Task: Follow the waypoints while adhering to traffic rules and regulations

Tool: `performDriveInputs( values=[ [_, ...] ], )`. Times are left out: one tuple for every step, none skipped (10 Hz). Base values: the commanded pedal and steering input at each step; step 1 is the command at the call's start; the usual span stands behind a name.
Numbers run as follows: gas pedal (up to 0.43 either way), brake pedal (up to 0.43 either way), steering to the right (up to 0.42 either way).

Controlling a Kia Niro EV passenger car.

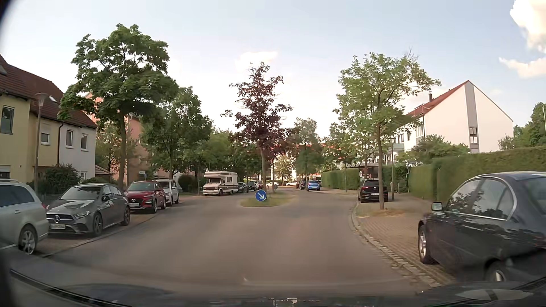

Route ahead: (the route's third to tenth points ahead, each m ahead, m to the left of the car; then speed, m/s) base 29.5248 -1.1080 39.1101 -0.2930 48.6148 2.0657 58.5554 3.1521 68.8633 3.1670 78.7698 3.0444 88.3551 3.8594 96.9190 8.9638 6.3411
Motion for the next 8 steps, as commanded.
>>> performDriveInputs(
  values=[
    [0.11,0.018,0.008],
    [0.118,0.018,0.01],
    [0.118,0.018,0.014],
    [0.118,0.012,0.02],
    [0.118,0.012,0.024],
    [0.118,0.012,0.026],
    [0.118,0.018,0.026],
    [0.118,0.018,0.027]
  ],
)
